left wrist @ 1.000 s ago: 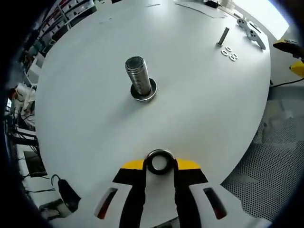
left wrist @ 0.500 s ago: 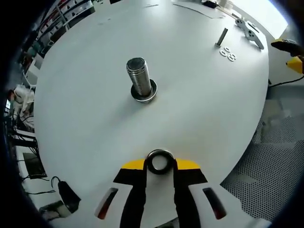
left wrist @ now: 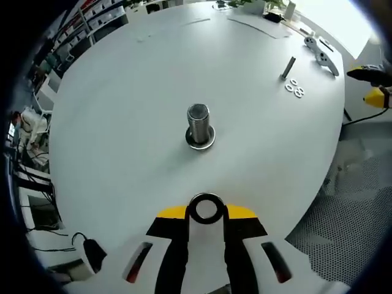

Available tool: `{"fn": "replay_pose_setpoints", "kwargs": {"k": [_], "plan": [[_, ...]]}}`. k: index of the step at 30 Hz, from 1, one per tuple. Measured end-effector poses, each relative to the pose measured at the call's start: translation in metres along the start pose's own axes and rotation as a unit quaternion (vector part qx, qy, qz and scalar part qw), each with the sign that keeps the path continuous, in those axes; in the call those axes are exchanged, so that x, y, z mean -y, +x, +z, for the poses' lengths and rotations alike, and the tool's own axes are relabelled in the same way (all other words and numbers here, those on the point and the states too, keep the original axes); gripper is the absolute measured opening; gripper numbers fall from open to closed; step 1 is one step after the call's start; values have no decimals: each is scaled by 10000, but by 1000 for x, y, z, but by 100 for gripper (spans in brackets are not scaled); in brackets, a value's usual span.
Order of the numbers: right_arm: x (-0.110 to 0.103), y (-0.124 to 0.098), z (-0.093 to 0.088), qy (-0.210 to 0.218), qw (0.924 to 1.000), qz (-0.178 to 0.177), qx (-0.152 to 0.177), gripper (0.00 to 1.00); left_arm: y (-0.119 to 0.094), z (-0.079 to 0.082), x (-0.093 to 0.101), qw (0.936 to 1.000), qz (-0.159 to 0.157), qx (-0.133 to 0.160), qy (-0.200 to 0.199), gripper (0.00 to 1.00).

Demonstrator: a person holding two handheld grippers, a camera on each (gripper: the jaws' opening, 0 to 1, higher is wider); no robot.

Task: Place the washer onto the threaded stud by aligning its center hole with the stud, sliding it down to the base, and recovering from edge contact or off-axis alignment until the washer reaches the visible bottom stop.

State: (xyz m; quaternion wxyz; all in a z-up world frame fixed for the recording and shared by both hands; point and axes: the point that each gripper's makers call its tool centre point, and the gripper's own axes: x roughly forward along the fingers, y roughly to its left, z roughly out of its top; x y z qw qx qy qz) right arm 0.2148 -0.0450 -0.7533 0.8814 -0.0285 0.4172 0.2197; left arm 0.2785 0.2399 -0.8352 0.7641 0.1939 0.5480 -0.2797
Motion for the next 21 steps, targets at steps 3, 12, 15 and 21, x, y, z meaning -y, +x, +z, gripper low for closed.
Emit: {"fn": "replay_pose_setpoints", "kwargs": {"k": [3,12,15,21], "plan": [[0,0,0,-9,10000,9,-3,53,-5,12,-5,9998,-13,161,-135,19],[-2,1,-1,-57,10000,23,-32,53,-25,48,-6,9989,24,464,100,19],[-2,1,-1,-56,10000,27,-27,53,-29,57,-6,9985,19,530,145,19],[-2,1,0,-59,10000,37,-25,53,-32,71,-6,9980,16,581,257,19]]}}
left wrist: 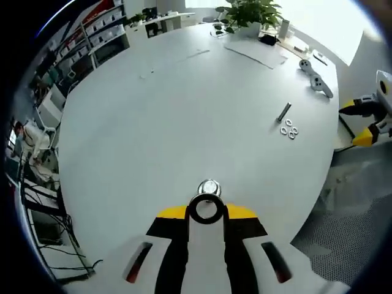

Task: Place the washer onto the threaded stud by aligning its center hole with the stud, sliding it down to the base, and recovering from edge contact or off-axis alignment until the washer reaches the visible bottom stop.

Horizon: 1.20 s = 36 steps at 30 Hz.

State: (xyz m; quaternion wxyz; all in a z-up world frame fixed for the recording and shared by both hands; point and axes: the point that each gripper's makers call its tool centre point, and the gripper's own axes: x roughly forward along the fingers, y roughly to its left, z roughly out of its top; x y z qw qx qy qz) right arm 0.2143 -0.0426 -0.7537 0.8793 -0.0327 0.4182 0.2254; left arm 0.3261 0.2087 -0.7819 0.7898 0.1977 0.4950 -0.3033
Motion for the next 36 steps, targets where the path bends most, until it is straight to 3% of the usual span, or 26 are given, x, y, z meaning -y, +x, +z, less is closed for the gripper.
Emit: {"fn": "replay_pose_setpoints", "kwargs": {"k": [16,36], "plan": [[-1,0,0,-34,10000,21,-2,53,6,12,4,9999,-55,-39,151,19],[-2,0,1,-20,10000,53,22,53,32,11,6,9976,-103,-443,522,19]]}}
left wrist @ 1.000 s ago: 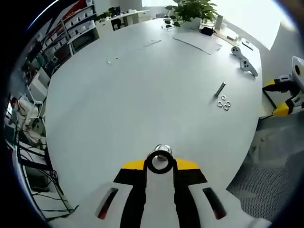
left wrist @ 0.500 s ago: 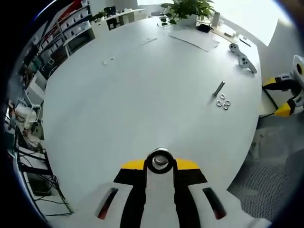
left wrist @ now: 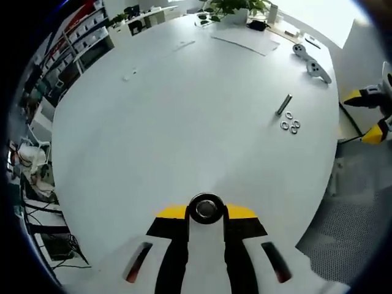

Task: Place the washer onto the threaded stud by aligning its center hole with the stud, sliding it down to the base, and recovering from edge contact or off-axis alignment until the washer reaches the visible bottom stop.

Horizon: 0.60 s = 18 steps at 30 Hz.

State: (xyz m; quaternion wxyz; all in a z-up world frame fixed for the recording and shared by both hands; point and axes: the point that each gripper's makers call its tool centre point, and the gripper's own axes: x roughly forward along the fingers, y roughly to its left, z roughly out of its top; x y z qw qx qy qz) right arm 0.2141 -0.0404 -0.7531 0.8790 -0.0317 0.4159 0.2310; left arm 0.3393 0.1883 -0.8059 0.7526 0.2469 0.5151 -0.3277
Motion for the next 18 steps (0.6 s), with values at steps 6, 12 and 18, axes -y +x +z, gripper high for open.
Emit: {"fn": "replay_pose_setpoints", "kwargs": {"k": [6,12,18], "plan": [[-1,0,-1,-7,10000,12,-11,53,10,-5,0,9998,-22,-151,120,19],[0,1,-1,-7,10000,13,-19,53,22,-8,1,9994,-55,-300,181,19],[-1,0,-1,-2,10000,29,-24,53,34,-14,0,9990,-83,-414,147,19]]}}
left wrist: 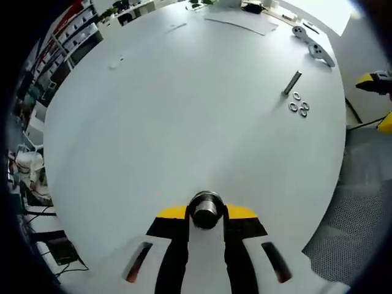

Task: Place the washer onto the threaded stud by aligning its center hole with the stud, sliding it down to the base, and recovering from edge contact or off-axis alignment until the washer reaches the visible bottom stop.

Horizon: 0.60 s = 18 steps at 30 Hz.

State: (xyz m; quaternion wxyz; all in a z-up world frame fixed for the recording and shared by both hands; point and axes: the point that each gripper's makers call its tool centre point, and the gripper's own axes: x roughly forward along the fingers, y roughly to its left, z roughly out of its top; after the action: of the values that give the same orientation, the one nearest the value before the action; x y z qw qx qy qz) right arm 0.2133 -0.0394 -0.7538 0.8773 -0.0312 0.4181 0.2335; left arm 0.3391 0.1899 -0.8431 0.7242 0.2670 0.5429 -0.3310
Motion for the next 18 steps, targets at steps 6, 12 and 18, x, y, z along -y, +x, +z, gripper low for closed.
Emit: {"fn": "replay_pose_setpoints", "kwargs": {"k": [6,12,18], "plan": [[0,0,-1,4,10000,-3,-22,53,7,0,-1,10000,16,-27,-14,19],[0,1,-1,-9,10000,17,-40,53,7,0,0,10000,-34,66,-27,20],[-1,2,-3,-40,10000,22,-71,53,3,2,0,9993,51,323,-168,31]]}}
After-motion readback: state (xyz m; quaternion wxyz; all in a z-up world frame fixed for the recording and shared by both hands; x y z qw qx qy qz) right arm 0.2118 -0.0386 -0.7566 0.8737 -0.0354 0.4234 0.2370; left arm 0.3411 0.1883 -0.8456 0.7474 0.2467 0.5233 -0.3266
